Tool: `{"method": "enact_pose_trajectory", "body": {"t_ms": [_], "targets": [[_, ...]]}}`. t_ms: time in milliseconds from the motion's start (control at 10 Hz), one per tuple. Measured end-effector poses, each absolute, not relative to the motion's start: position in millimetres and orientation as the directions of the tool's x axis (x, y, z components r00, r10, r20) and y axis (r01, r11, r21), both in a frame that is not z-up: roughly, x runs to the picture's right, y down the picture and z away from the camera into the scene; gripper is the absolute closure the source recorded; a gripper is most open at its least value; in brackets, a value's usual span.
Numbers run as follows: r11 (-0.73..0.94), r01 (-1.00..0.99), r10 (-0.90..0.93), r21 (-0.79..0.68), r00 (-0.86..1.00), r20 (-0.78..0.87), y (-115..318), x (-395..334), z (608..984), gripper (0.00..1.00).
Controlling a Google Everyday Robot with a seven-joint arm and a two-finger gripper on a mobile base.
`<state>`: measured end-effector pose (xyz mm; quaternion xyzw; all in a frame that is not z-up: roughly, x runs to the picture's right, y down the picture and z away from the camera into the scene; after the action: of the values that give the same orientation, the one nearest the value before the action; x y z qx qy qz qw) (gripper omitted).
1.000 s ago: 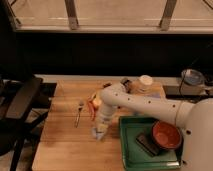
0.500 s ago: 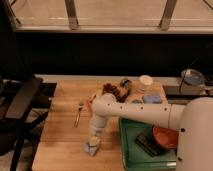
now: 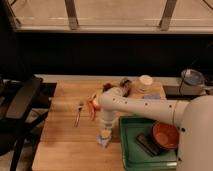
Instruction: Wipe table surface with towel
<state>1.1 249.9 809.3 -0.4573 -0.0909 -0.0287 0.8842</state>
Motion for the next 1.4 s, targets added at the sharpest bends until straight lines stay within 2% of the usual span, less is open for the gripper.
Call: {"method": "enact_pose_trajectory", "body": {"t_ms": [400, 900, 1200, 1400], "targets": [[0.607, 0.196, -0.011, -0.770, 0.971, 0.239, 232, -19, 826, 1.00], [0.580, 0.275, -0.010, -0.767, 0.944, 0.330, 246, -100, 812, 1.00], [0.542, 0.244, 0.015, -0.804, 0.954, 0.299, 261, -98, 798, 1.00], [0.515, 0.193, 0.039, -0.835, 0.968, 0.248, 268, -66, 793, 1.00]]}}
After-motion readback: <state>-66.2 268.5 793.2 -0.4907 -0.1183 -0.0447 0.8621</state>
